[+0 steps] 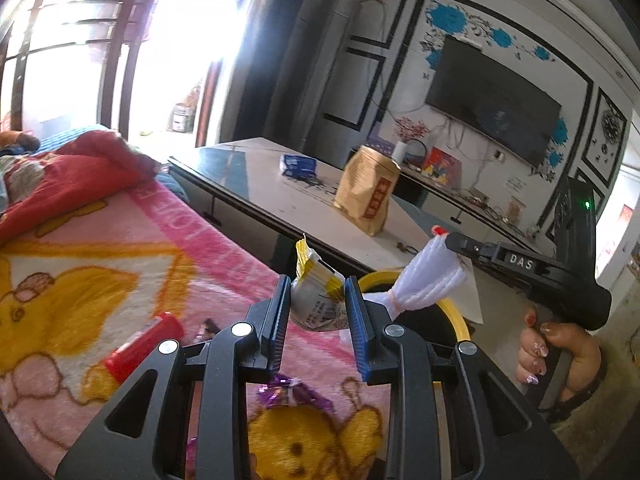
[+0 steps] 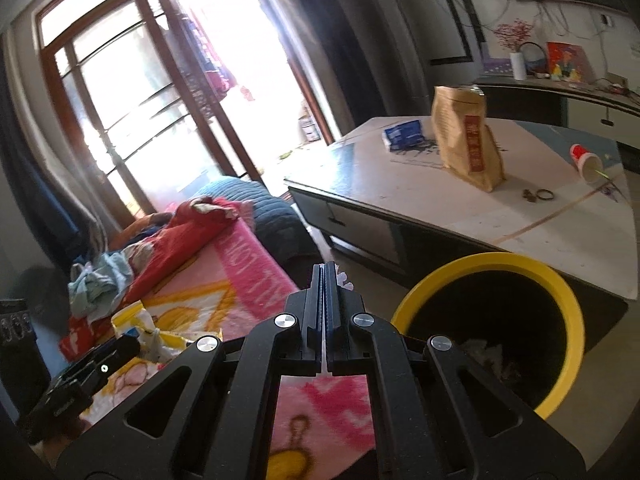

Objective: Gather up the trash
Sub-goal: 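Carry the yellow chip bag and white mesh sleeve over the bin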

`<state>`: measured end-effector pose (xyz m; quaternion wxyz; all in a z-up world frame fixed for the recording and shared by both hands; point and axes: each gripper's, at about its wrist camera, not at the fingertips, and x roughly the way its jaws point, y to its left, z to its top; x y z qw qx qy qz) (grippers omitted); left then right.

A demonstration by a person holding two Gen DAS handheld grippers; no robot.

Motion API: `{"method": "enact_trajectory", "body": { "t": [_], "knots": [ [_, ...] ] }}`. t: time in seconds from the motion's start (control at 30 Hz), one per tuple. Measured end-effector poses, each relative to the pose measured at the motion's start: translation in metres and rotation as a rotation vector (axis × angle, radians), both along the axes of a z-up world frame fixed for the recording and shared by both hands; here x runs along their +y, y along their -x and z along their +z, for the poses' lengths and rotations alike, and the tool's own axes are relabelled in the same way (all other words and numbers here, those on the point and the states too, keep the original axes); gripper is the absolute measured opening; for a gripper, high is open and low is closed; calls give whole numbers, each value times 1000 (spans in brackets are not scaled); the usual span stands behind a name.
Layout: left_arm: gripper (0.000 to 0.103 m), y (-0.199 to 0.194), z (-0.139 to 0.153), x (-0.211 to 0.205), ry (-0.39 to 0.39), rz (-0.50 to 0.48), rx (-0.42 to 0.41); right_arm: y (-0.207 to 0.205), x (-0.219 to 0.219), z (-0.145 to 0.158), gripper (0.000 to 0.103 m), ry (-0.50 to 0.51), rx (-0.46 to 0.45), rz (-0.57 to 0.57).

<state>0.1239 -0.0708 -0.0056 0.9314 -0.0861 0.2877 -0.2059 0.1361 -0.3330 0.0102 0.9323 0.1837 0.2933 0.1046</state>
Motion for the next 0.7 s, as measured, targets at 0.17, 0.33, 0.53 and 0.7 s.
{"method": "enact_trajectory", "body": {
  "t": [0.17,0.33,0.53,0.7],
  "knots": [
    [27,-7,-4,-26,-18,-58,6,3,-24,-3,0,2,10,-70],
    [27,-11,-9,-53,-37,-111,14,5,-48,-2,0,33,11,-147],
    [27,-19,-20,-87,-52,-180,29,7,-81,-5,0,51,25,-242],
    [27,-26,-32,-113,-63,-229,49,7,-105,-14,0,52,45,-309]
  ]
}}
